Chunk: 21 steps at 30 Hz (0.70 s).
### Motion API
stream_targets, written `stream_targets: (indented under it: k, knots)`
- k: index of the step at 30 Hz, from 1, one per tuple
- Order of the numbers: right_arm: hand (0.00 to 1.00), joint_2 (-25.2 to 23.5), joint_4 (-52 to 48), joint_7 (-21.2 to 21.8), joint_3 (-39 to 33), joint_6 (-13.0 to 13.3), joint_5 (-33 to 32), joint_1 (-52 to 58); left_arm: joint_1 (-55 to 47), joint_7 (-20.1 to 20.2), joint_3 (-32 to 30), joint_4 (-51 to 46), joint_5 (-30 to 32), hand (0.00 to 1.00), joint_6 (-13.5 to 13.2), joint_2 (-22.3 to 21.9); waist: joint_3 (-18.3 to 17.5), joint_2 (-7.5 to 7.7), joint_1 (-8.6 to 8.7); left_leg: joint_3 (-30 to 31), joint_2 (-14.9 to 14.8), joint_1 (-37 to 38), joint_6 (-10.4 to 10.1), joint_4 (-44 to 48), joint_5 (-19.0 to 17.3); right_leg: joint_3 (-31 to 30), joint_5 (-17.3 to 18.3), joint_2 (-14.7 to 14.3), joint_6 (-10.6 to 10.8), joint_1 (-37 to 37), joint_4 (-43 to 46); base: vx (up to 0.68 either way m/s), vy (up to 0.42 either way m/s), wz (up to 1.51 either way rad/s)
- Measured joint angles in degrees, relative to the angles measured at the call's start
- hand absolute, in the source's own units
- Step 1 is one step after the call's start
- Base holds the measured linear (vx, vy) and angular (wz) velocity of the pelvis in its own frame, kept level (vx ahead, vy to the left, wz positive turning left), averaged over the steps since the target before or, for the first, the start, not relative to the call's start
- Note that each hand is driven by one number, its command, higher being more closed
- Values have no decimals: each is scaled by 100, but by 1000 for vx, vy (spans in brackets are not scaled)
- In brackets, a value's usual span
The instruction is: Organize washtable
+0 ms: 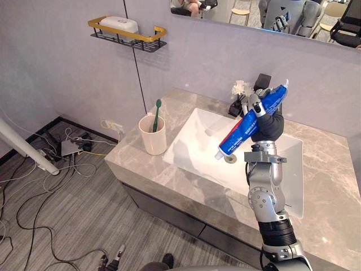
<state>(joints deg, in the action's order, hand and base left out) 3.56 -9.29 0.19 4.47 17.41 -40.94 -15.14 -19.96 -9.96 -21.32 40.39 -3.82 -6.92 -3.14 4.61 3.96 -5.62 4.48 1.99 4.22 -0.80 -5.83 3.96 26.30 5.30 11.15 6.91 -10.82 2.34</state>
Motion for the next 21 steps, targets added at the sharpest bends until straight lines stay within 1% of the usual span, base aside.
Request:
stream_targets:
  k: [2, 5, 6, 7, 9, 13, 16, 18, 21]
  knots:
    - [100, 5, 0, -10, 14, 3, 34, 0, 41, 5, 153, 107, 5, 0, -3, 74, -3, 3, -4, 13, -4, -13, -1, 0, -1, -8, 0, -10, 0, -1, 1, -29, -9, 3]
    - [100, 36, 0, -63, 92, 6, 314, -1, 135, 44, 577, 286, 31, 0, -13, 354, -7, 24, -21, 20, -22, -64, -9, 2, 5, 2, -1, -16, 0, 27, -3, -12, -8, 3]
    - [100, 36, 0, -88, 108, 6, 389, -2, 147, 82, 609, 298, 77, 0, -22, 380, -12, 31, -31, 20, -25, -64, -9, 3, 5, 1, -1, -19, 0, 26, -5, 0, 0, 0]
    - [100, 39, 0, -135, 100, 9, 576, -3, 182, 123, 714, 309, 197, 0, -54, 446, -21, 52, -104, 21, -37, -67, -10, 9, 6, -4, -1, -28, -1, 28, -16, 0, 0, 0]
    - [100, 37, 1, -223, 121, 18, 799, -32, 240, 130, 845, 379, 236, 0, -84, 538, -38, 85, -160, 36, -48, -88, -23, 23, 15, 10, -2, -41, -1, 31, -33, 3, -13, 3]
    - [100, 24, 1, -388, 340, 26, 1099, -393, 293, 131, 880, 466, 231, 0, -93, 612, -57, 149, -179, 85, -92, -190, -59, 29, 39, 37, -5, -113, -7, 111, -45, 0, -31, 3]
    - [100, 22, 8, -529, 376, 42, 1476, -709, 372, 164, 1022, 513, 235, 0, -113, 684, -51, 173, -313, 106, -106, -199, -61, 27, 41, 48, 2, -122, -18, 109, -51, -7, -9, 2]
    - [100, 28, 108, -615, 515, 125, 1671, -972, 372, 181, 1024, 516, 235, 0, -123, 692, -49, 180, -313, 152, -105, -264, -66, 9, 43, 90, 3, -135, -20, 117, -57, -28, -29, 10]
    - [100, 32, 243, -726, 771, 137, 1973, -1419, 395, 221, 1062, 520, 235, 0, -129, 738, -15, 237, -368, 189, -107, -276, -67, 1, 43, 160, 6, -149, -25, 119, -66, -7, -19, 12]
